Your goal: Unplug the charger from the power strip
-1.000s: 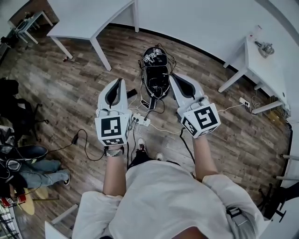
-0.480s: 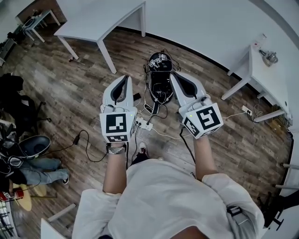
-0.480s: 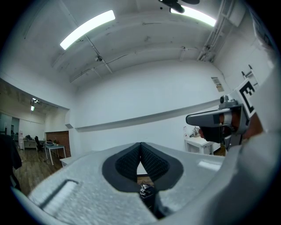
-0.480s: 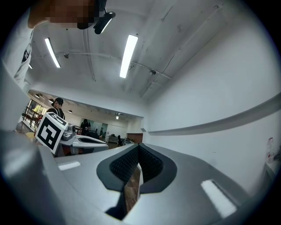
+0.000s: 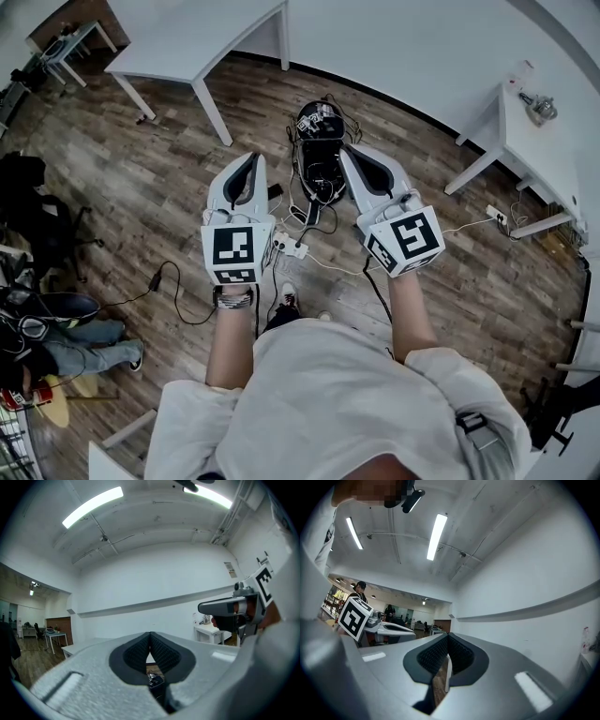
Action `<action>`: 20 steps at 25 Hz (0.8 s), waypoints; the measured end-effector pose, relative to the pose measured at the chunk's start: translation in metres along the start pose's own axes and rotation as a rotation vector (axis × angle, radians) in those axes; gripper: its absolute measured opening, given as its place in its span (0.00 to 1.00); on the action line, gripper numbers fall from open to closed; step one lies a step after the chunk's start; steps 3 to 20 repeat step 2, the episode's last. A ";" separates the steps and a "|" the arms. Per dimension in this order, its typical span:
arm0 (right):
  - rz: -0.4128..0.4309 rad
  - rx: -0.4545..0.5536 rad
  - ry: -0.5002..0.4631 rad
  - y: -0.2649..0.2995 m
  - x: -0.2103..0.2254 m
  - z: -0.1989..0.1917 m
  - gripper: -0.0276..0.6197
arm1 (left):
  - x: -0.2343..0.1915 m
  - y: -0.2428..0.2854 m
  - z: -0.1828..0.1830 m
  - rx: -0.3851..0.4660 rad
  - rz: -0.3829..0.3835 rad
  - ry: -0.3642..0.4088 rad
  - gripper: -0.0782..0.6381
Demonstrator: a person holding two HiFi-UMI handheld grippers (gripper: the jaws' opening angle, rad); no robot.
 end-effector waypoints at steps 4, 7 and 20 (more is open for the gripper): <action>-0.002 -0.002 0.000 0.001 0.001 -0.002 0.05 | -0.001 0.002 0.000 0.000 -0.003 -0.003 0.12; -0.002 -0.002 0.000 0.001 0.001 -0.002 0.05 | -0.001 0.002 0.000 0.000 -0.003 -0.003 0.12; -0.002 -0.002 0.000 0.001 0.001 -0.002 0.05 | -0.001 0.002 0.000 0.000 -0.003 -0.003 0.12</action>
Point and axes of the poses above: the fingertips, and each gripper's own axes: y forward along the fingers, x to its right, z out of its top, the point moved 3 cm from there along -y, backward along the fingers, and after that the axes turned 13 degrees about z, right-handed, at the moved point
